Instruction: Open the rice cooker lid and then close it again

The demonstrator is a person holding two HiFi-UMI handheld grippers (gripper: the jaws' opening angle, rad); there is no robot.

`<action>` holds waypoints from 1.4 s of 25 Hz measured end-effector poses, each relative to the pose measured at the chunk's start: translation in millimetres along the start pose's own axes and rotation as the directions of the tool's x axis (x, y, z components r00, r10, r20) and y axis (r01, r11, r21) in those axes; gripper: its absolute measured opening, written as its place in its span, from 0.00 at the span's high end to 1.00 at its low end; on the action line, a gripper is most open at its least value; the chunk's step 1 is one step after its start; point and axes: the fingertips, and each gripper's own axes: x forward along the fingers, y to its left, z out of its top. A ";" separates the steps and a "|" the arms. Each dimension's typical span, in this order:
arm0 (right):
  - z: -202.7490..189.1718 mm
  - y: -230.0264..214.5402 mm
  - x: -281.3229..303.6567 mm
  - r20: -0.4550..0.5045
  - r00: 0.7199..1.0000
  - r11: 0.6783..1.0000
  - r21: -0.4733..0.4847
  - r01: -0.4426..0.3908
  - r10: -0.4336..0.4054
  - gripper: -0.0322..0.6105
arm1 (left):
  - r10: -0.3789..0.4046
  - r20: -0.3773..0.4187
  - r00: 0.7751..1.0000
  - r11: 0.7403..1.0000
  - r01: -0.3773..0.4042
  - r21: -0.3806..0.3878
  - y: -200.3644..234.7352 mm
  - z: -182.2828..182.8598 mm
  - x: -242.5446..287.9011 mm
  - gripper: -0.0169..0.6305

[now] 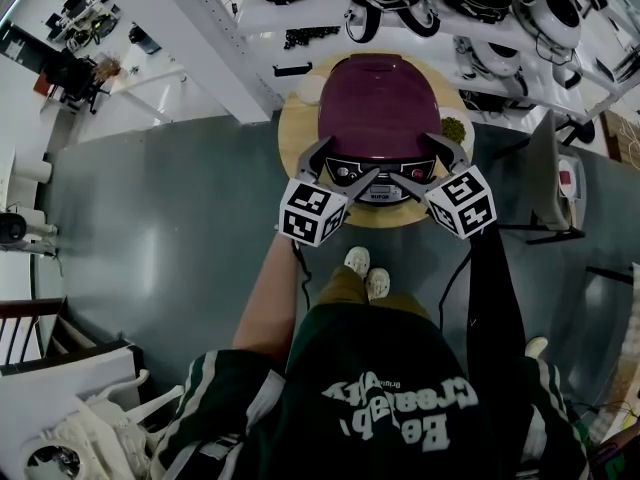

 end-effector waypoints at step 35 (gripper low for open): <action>-15.4 4.5 11.3 -0.032 0.998 0.999 0.006 0.048 -0.048 0.26 | 0.024 -0.039 0.999 0.999 -0.023 0.022 -2.4 -20.4 7.3 0.33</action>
